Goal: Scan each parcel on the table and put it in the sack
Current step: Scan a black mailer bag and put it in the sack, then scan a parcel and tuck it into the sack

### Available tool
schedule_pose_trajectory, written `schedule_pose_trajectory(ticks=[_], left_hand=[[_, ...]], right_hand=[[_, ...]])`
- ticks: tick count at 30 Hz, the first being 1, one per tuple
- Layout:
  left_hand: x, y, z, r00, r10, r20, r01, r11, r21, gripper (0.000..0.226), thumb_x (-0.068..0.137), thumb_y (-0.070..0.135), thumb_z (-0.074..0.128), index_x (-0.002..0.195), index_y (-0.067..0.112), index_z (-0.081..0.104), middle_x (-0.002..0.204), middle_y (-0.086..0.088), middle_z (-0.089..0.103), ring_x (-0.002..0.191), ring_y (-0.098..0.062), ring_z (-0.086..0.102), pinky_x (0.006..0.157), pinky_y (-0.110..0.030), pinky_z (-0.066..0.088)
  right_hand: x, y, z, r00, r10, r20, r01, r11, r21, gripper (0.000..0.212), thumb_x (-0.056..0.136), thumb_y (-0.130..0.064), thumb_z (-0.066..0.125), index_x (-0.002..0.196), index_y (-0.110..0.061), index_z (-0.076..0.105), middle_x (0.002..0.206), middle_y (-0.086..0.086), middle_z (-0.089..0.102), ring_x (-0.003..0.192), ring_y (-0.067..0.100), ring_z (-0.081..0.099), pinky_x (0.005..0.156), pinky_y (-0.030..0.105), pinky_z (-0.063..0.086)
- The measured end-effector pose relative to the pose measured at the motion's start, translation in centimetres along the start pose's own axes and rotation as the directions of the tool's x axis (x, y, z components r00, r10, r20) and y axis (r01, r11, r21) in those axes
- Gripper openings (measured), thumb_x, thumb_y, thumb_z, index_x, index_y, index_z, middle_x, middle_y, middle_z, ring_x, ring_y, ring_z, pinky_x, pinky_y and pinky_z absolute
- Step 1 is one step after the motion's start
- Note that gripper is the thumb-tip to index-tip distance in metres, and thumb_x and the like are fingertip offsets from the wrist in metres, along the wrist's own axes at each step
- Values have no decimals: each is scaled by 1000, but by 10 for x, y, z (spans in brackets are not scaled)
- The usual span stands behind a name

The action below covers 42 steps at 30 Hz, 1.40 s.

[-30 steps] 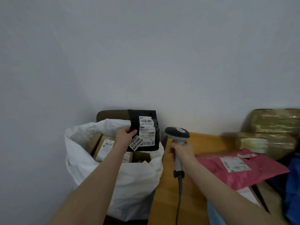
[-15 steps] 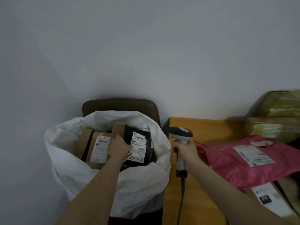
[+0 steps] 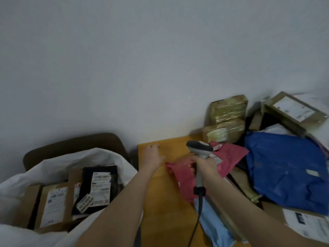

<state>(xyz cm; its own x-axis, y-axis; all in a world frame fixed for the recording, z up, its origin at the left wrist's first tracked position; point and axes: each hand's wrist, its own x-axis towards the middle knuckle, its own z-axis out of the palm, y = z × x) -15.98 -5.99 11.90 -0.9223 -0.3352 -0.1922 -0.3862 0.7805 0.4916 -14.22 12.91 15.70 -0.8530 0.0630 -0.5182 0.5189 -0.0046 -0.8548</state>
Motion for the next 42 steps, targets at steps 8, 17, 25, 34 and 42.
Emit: schedule_pose_trajectory(ticks=[8, 17, 25, 34, 42], left_hand=[[-39, 120, 91, 926, 217, 310, -233, 972, 14, 98, 68, 59, 75, 148, 29, 29, 141, -9, 37, 133, -29, 36, 106, -45, 37], [-70, 136, 150, 949, 303, 93, -316, 918, 239, 25, 92, 31, 58, 115, 34, 68, 124, 11, 56, 114, -14, 51, 93, -32, 43], [-68, 117, 141, 989, 73, -126, -74, 997, -2, 43, 90, 24, 62, 132, 21, 54, 131, -3, 49, 122, -22, 46, 98, -30, 40], [-54, 81, 142, 849, -507, 149, 491, 651, -580, 67, 78, 42, 76, 123, -4, 56, 122, -16, 63, 108, -33, 60, 93, -43, 50], [-59, 98, 94, 865, -414, 283, 428, 318, -846, 57, 76, 18, 80, 122, -3, 54, 117, -17, 62, 107, -33, 61, 88, -48, 53]], right_hand=[[37, -18, -136, 984, -16, -176, 26, 998, 50, 20, 75, -10, 72, 59, -6, 62, 51, 9, 62, 50, 23, 55, 61, 36, 48], [73, -23, -192, 982, -108, -152, 84, 984, -156, 14, 76, -18, 71, 71, -11, 60, 64, 4, 62, 65, 21, 60, 59, 31, 46], [86, 13, -166, 989, 50, 137, -16, 970, -243, 26, 76, -17, 80, 76, -23, 55, 82, -1, 63, 84, 20, 62, 76, 35, 51], [92, 38, -163, 986, 115, 123, -80, 963, -258, 26, 73, -19, 81, 78, -26, 57, 96, 8, 70, 95, 28, 66, 93, 47, 53], [73, 13, -167, 986, 10, 166, 26, 976, -215, 19, 75, -12, 77, 82, -19, 61, 89, 8, 71, 93, 28, 67, 93, 49, 51]])
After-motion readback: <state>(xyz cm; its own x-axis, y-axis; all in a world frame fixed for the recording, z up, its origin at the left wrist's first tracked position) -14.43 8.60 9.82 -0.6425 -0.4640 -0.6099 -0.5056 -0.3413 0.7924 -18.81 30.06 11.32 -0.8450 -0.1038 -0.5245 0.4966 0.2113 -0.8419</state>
